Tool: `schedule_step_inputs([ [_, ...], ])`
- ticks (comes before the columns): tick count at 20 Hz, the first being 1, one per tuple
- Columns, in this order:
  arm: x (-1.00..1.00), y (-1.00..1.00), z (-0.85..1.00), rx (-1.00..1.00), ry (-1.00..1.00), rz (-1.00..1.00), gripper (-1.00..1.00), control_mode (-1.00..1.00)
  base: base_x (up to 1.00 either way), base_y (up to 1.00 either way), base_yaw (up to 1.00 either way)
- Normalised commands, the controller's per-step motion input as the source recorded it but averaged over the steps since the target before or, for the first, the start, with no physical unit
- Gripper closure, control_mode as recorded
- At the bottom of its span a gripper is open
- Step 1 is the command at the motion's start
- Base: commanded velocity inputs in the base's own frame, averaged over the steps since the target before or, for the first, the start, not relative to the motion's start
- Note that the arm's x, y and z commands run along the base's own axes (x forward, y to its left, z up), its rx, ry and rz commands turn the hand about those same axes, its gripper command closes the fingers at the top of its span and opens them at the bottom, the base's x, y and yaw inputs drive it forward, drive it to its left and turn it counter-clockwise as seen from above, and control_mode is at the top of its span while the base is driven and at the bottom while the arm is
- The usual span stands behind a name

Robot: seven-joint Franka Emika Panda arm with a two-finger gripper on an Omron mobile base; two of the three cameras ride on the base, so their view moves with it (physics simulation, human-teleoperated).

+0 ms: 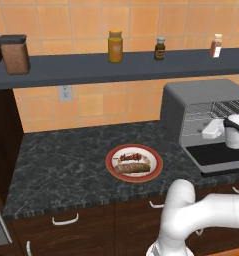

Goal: Pick up the kebab skewer and baguette bread, and place them inside the toaster oven. Close the toaster oven door and start by setting the timer.

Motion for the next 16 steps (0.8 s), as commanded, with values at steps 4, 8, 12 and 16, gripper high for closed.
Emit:
schedule_step_inputs([
  [4, 0.14, -0.18, -0.16, 0.0, 0.0, -0.09, -1.0, -1.0, 0.0, 0.0, 0.0],
  [8, 0.22, -0.17, -0.22, 0.0, 0.0, -0.06, -1.0, -1.0, 0.0, 0.0, 0.0],
  [12, 0.28, -0.05, -0.11, 0.0, 0.0, -0.05, -1.0, -1.0, 0.0, 0.0, 0.0],
  [16, 0.44, -0.06, -0.18, 0.0, 0.01, -0.01, -1.0, -1.0, 0.0, 0.0, 0.0],
])
